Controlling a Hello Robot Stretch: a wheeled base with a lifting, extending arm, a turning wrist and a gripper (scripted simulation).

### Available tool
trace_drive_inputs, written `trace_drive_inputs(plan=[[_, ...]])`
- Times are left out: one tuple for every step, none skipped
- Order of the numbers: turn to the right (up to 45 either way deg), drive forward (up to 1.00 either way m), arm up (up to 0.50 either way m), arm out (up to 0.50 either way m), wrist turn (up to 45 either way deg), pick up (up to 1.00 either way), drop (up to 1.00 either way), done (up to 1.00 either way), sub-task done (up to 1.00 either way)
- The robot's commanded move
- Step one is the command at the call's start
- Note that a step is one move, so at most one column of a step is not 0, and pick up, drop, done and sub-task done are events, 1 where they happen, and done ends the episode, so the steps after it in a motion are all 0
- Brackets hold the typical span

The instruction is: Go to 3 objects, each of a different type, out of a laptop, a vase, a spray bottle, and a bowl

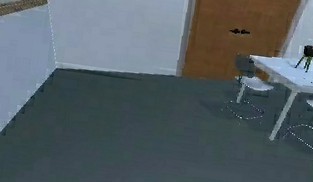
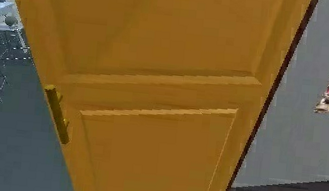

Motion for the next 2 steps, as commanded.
trace_drive_inputs(plan=[[0.0, 0.45, 0.0, 0.0, 0.0, 0.0, 0.0, 0.0, 0.0], [45.0, 0.0, 0.0, 0.0, 0.0, 0.0, 0.0, 0.0, 0.0]])
